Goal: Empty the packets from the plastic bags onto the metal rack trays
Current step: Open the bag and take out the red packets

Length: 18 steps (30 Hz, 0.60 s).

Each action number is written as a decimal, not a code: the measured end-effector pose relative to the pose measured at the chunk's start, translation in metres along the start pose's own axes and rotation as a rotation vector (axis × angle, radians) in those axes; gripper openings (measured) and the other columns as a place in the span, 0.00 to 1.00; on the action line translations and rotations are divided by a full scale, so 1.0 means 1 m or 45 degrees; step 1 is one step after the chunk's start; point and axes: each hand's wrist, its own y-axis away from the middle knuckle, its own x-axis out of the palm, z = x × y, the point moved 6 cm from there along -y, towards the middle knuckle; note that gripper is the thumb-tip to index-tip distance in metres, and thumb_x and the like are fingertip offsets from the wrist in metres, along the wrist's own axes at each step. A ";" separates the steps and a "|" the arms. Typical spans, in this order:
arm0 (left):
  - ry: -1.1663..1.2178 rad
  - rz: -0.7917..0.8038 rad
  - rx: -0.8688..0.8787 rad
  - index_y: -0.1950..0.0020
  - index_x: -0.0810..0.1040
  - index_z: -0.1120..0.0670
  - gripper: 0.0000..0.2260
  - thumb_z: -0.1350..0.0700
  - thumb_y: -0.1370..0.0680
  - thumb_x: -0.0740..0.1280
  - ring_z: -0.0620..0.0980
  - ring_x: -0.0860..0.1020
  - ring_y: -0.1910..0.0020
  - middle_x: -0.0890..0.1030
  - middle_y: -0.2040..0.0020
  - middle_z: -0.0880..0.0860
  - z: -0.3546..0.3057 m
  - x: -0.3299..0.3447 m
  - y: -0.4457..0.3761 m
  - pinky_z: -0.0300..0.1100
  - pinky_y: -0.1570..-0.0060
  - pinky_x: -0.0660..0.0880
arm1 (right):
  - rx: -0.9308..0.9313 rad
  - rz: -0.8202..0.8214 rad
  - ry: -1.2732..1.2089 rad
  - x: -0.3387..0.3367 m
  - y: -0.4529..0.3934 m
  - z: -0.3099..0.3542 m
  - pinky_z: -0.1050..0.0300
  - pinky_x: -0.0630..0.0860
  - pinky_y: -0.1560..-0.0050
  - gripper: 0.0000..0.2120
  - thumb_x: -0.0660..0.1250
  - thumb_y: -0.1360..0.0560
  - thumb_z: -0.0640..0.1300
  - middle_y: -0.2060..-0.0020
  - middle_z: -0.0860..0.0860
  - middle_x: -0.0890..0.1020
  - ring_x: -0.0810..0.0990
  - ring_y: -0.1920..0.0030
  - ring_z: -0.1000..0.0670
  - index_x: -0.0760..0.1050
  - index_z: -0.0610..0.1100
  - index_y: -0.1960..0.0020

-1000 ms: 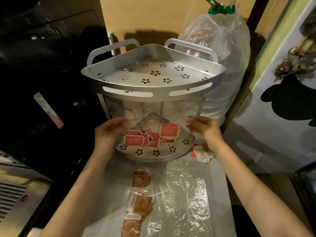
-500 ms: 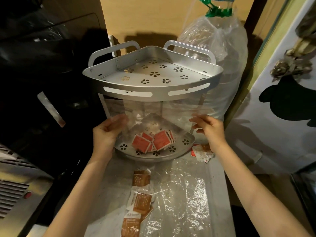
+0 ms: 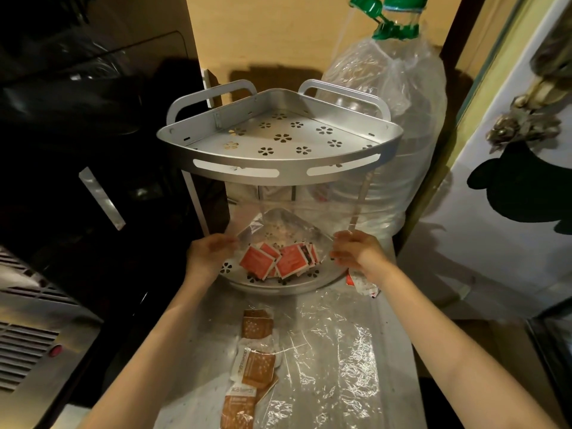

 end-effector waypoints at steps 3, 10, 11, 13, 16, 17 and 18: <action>-0.010 -0.057 0.036 0.50 0.81 0.65 0.11 0.61 0.29 0.71 0.42 0.78 0.63 0.81 0.56 0.59 -0.007 -0.008 0.007 0.28 0.62 0.73 | -0.171 -0.075 -0.029 -0.005 0.004 0.009 0.62 0.81 0.68 0.07 0.69 0.30 0.31 0.61 0.46 0.80 0.82 0.70 0.51 0.75 0.40 0.56; 0.147 -0.096 0.130 0.48 0.79 0.64 0.10 0.64 0.28 0.69 0.55 0.80 0.54 0.81 0.54 0.60 -0.031 -0.025 0.022 0.39 0.58 0.78 | -0.455 -0.273 -0.079 -0.017 0.021 0.038 0.68 0.77 0.67 0.09 0.67 0.28 0.33 0.63 0.51 0.79 0.78 0.64 0.55 0.76 0.47 0.59; 0.178 -0.091 0.130 0.48 0.79 0.64 0.09 0.63 0.28 0.69 0.53 0.80 0.55 0.81 0.55 0.58 -0.035 -0.026 0.022 0.37 0.60 0.78 | -0.472 -0.273 -0.064 -0.020 0.023 0.041 0.70 0.76 0.68 0.11 0.66 0.28 0.33 0.65 0.53 0.79 0.78 0.66 0.57 0.75 0.48 0.61; 0.245 -0.075 0.141 0.49 0.79 0.64 0.09 0.64 0.29 0.69 0.50 0.80 0.56 0.81 0.58 0.54 -0.045 -0.030 0.024 0.34 0.61 0.78 | -0.460 -0.225 -0.034 -0.027 0.019 0.042 0.72 0.73 0.70 0.14 0.64 0.26 0.32 0.70 0.59 0.80 0.78 0.70 0.61 0.75 0.50 0.63; 0.305 -0.050 0.105 0.55 0.81 0.59 0.04 0.64 0.29 0.70 0.51 0.81 0.58 0.83 0.61 0.51 -0.054 -0.040 0.024 0.39 0.59 0.78 | -0.357 -0.207 0.117 -0.031 0.024 0.042 0.66 0.67 0.62 0.30 0.60 0.24 0.31 0.69 0.61 0.79 0.74 0.71 0.71 0.72 0.59 0.76; 0.312 -0.024 0.108 0.58 0.81 0.56 0.03 0.63 0.29 0.70 0.52 0.81 0.59 0.83 0.63 0.50 -0.058 -0.042 0.027 0.41 0.58 0.79 | -0.449 -0.159 0.086 -0.030 0.031 0.048 0.64 0.68 0.59 0.27 0.61 0.24 0.33 0.65 0.58 0.80 0.76 0.69 0.67 0.75 0.56 0.76; 0.304 0.001 0.119 0.60 0.81 0.54 0.03 0.62 0.29 0.70 0.51 0.82 0.61 0.84 0.66 0.49 -0.062 -0.044 0.029 0.42 0.58 0.79 | -0.489 -0.091 0.052 -0.028 0.033 0.052 0.62 0.70 0.56 0.23 0.61 0.25 0.35 0.65 0.58 0.81 0.77 0.63 0.64 0.78 0.54 0.73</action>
